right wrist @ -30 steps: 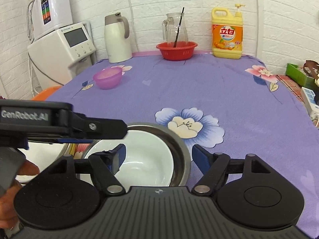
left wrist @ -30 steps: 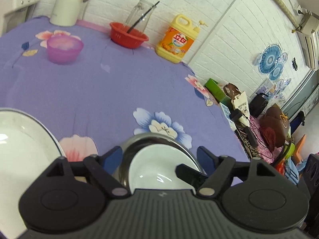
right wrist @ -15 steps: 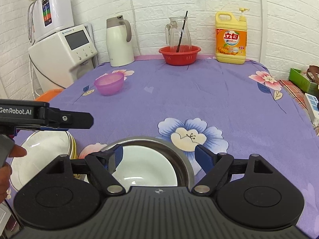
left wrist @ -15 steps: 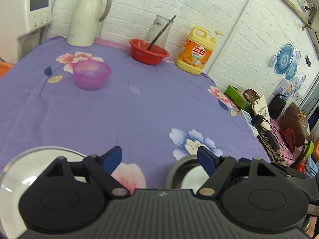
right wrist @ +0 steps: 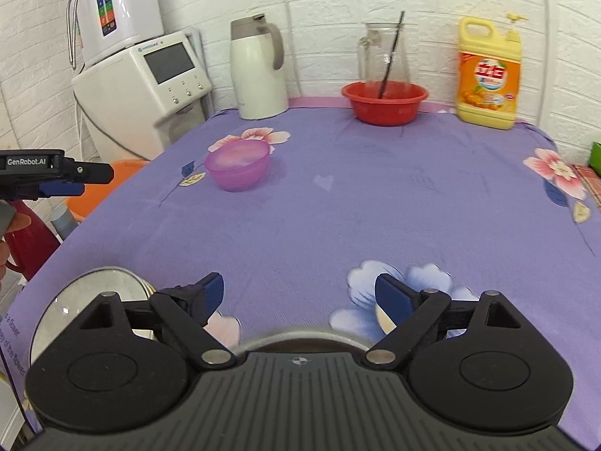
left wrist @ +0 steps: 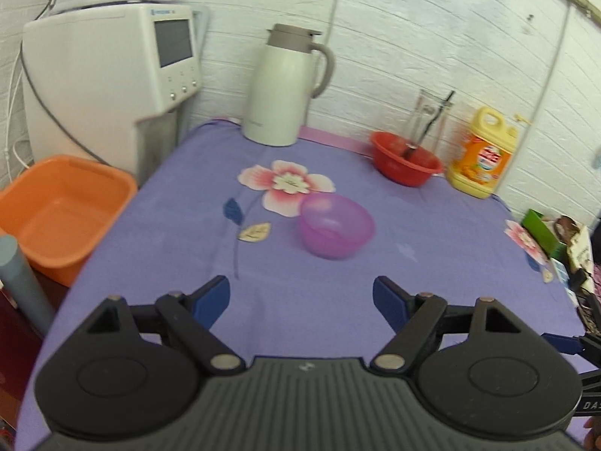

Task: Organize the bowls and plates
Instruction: 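Move both grippers to the rim of the pink plastic bowl, then close both grippers on the pink bowl rim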

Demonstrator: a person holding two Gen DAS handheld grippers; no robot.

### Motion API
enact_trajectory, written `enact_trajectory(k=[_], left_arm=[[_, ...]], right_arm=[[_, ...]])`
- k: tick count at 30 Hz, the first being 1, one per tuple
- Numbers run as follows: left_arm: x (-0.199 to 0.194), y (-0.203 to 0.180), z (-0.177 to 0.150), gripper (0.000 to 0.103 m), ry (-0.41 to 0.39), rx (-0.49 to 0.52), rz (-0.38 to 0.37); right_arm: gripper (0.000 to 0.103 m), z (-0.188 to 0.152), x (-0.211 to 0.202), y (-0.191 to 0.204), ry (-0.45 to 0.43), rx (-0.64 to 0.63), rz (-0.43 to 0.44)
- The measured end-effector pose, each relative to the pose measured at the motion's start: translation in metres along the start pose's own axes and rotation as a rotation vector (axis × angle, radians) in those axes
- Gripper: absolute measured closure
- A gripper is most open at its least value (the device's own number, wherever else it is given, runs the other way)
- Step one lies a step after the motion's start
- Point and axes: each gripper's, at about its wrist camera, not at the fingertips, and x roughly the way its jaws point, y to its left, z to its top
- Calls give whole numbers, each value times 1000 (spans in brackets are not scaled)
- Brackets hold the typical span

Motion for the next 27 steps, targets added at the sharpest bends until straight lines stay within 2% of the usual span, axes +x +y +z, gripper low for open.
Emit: enact_trajectory(k=[4,11,16,19,23,27], left_arm=[[30,13,14,23,16,-38,-13],[106,11,44,21,66,-57,-36],[163,3,55,21,113,-42,-57],[185,0,55,21,129,-16,-67],[203,-2,56,21,136,19,-83],[216,-4,58,21,138,40,-103]], right_arm=[[0,30,33,7,33,-23,13],[0,72,108,29,107,-93,15],[0,83,169,50,189,-174,39],[0,88,197,55,208,-209,25],[0,87,219,52,231,-229,31],[0,82,223,50,187,-251,72]])
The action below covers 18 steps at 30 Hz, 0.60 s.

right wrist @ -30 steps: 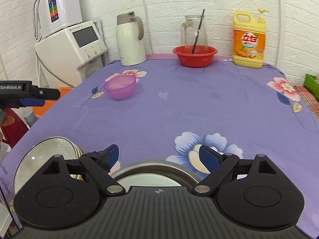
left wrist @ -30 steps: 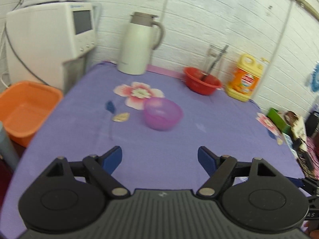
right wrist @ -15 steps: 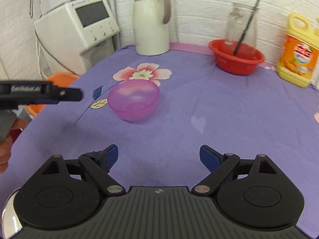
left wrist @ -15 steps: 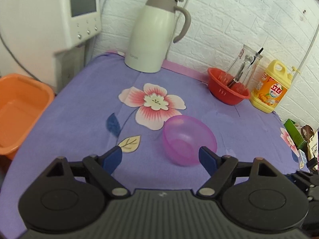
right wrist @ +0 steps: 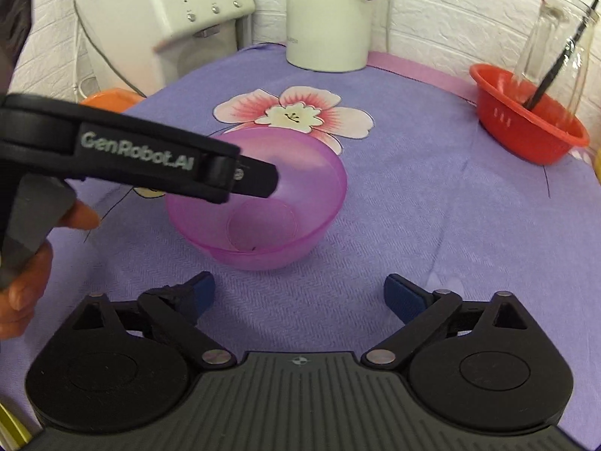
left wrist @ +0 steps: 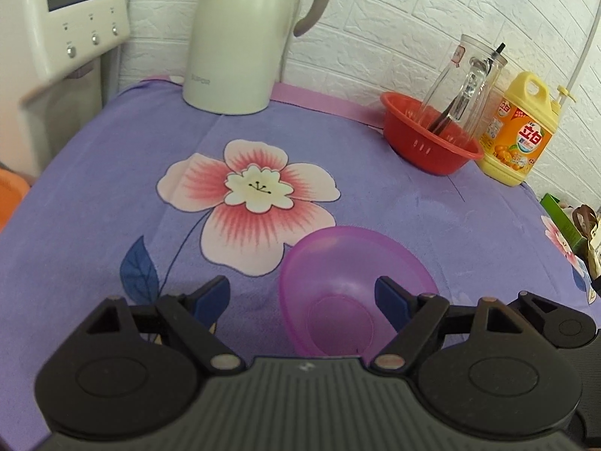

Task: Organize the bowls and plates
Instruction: 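Close both grippers on the pink bowl rim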

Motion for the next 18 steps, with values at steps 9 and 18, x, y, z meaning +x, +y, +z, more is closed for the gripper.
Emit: enact_trajectory(k=[9,18], left_arm=[[16,0,4,21,-37,46,-28],[29,-2,13,55,24,114,-112]], right_arm=[[0,0,5,-1,-59,-46,40],[0,14,21,2,-105,-39,35]])
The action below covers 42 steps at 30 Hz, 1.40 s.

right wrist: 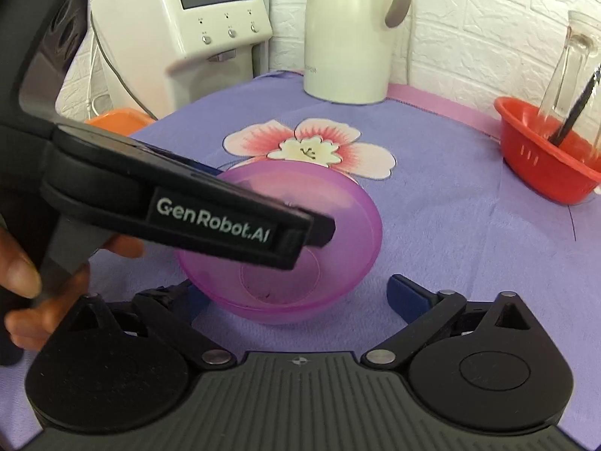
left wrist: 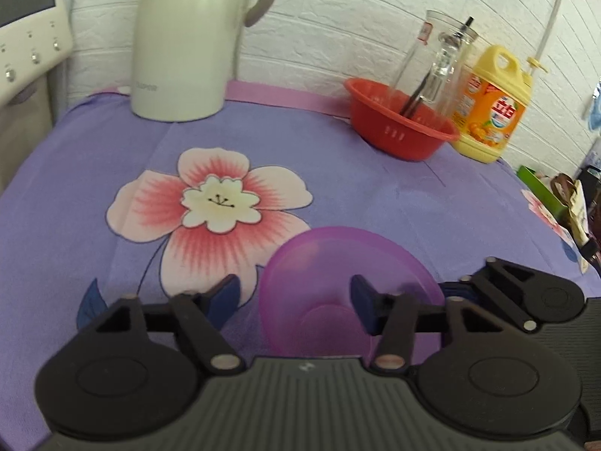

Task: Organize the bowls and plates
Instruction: 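Close both grippers on the pink bowl rim, then carry the pink bowl with both grippers and lower it into the white bowl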

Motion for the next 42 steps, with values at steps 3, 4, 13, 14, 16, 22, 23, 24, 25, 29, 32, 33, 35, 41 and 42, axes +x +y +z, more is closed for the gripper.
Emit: enact_trajectory(k=[3,4,13,14,16,22,23,24,25,29,32,33,35,41,42], left_arm=[[-7,-4,0,59,-8,2,-19],[-11,-8,-1,59,-17,3,-22],[-80,-72,-9,59,-126,56,-85],[-89,-82,-12,59,-133,62,-91],[-109,-104,-21,59,-145,74,-113],[-150,-168,-67,59,-127,120,-187],[-153,-177,-76,59,-118,129,-205],[-156,-188,-88,59,-104,138,-225],[-158,-197,-98,59,-92,142,-240],[-165,-233,-139,59,-41,166,-287],[-168,-254,-167,59,-6,188,-301],[-169,-259,-173,59,1,196,-302],[-171,-267,-185,59,9,210,-293],[-170,-268,-204,55,21,237,-229],[-170,-265,-206,49,21,240,-229]], right_arm=[[0,7,-3,0,-10,-13,2],[0,8,-8,1,-24,-21,-7],[0,5,-89,14,-143,-60,-63],[0,2,-103,16,-152,-65,-72],[0,-6,-128,18,-166,-61,-85],[0,-51,-207,20,-174,-6,-101],[0,-61,-219,21,-172,0,-107],[0,-72,-230,22,-165,9,-120],[0,-83,-240,23,-160,19,-129],[0,-128,-274,26,-137,69,-157],[0,-159,-292,31,-122,89,-182],[0,-168,-296,33,-119,94,-189],[0,-181,-303,35,-116,108,-194],[0,-203,-303,34,-126,162,-163],[0,-206,-302,34,-122,166,-166]])
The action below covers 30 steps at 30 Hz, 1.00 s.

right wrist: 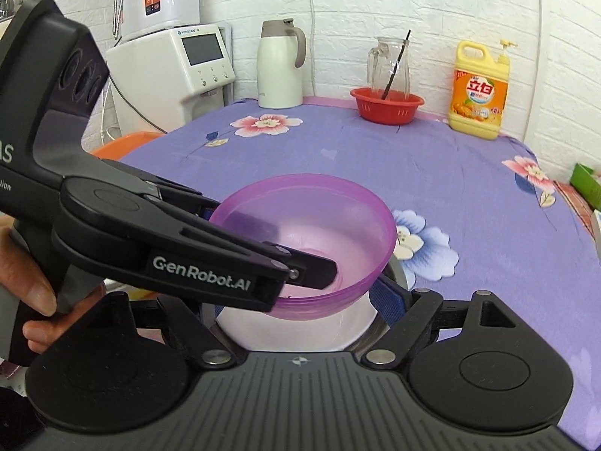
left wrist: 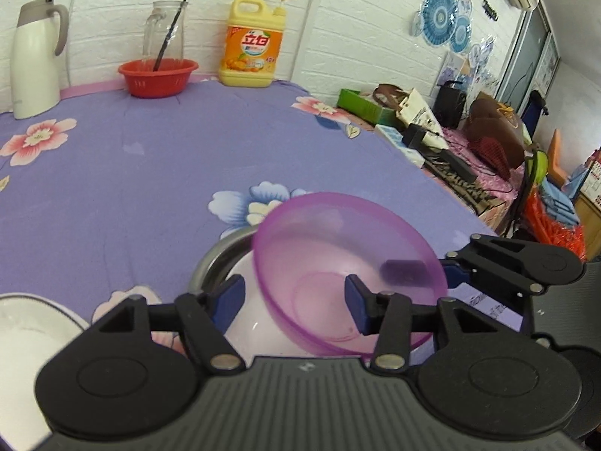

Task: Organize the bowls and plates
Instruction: 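Carry the pink bowl with both grippers and lower it into the white bowl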

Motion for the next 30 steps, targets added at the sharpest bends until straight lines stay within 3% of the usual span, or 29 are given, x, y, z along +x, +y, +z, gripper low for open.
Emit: enact_trajectory(k=[2,7,12,17,21,25,28,30], left_arm=[[-1,0,-1,30,-2,3,0],[-14,5,-2,18,-51,-24,-9],[-40,15,-7,8,-160,-86,62],[-43,30,-8,7,-172,-207,87],[-38,35,-12,7,-153,-238,102],[-37,37,-12,7,-152,-244,103],[-35,39,-9,7,-148,-237,106],[-32,40,-6,7,-144,-233,107]], right_arm=[[0,-6,0,-1,4,2,-14],[0,-18,-8,-11,6,91,-11],[0,-39,-30,-15,0,206,12],[0,-42,-43,-19,-101,312,-17],[0,-30,-31,-29,-180,357,-51],[0,-28,-4,-37,-124,323,-126],[0,-31,3,-43,-83,349,-107],[0,-28,-4,-42,-108,350,-89]])
